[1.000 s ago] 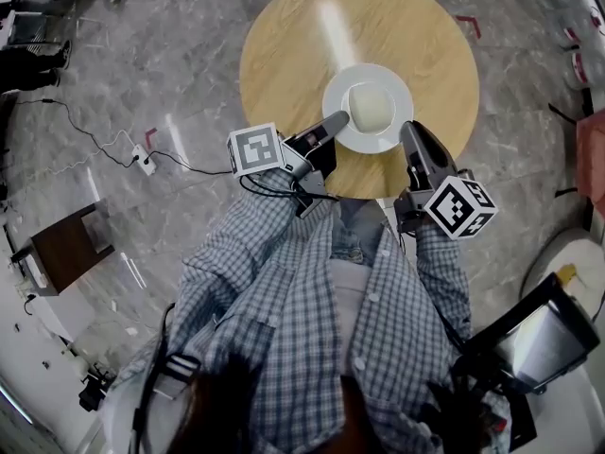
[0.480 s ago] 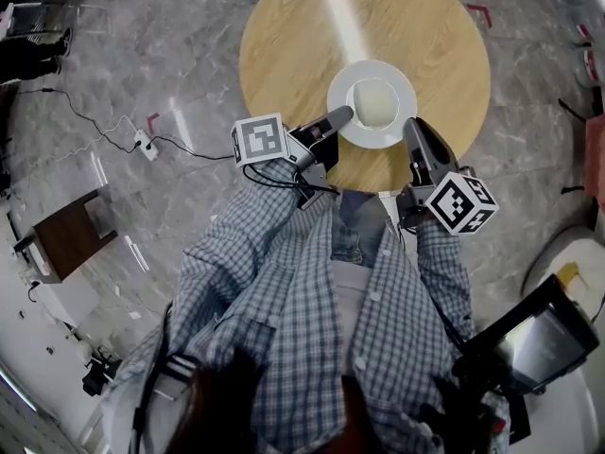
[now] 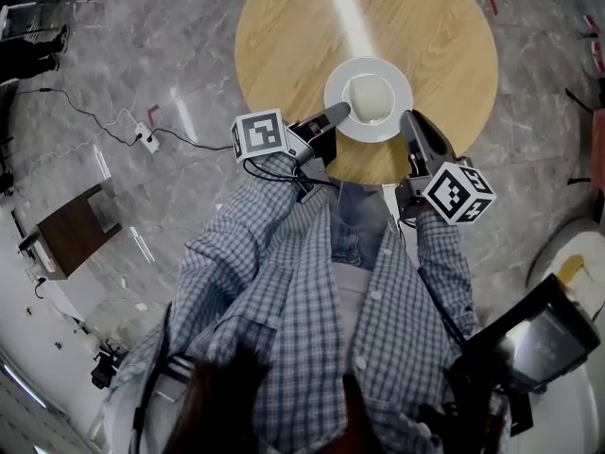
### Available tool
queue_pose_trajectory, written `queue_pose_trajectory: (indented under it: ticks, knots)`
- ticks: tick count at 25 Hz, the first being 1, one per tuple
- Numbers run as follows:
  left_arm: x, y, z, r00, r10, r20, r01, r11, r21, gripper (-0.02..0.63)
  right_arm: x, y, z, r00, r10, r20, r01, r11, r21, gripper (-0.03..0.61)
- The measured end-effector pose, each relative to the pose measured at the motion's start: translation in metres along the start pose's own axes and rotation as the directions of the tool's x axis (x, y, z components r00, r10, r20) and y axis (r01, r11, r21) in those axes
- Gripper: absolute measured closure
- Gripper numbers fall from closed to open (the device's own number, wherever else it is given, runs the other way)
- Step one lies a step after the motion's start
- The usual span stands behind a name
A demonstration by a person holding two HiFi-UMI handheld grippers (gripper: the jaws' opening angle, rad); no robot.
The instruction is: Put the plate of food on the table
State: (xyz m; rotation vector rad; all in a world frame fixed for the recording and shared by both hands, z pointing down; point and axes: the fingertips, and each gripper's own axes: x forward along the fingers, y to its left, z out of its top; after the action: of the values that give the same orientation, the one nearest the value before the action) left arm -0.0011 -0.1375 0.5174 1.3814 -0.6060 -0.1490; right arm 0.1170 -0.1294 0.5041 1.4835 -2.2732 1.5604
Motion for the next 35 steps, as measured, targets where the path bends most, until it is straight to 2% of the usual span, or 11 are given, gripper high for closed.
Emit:
queue_pose_trajectory:
  ticks: [17, 25, 35]
  knots:
    - [0.008, 0.035, -0.007, 0.994, 0.09, -0.063, -0.089, 0.996, 0.011, 0.585, 0.009, -0.026, -0.026, 0.996, -0.059, -0.063, 0.063, 0.997, 0.047, 0.517]
    - [0.01, 0.049, -0.009, 0.989, 0.124, -0.083, -0.125, 0.992, -0.011, 0.584, 0.015, -0.035, -0.034, 0.992, -0.087, -0.086, 0.091, 0.995, 0.045, 0.517]
    - [0.019, 0.06, -0.011, 0.978, 0.186, -0.092, -0.183, 0.983, 0.032, 0.584, 0.021, -0.051, -0.041, 0.987, -0.126, -0.099, 0.13, 0.991, 0.038, 0.517]
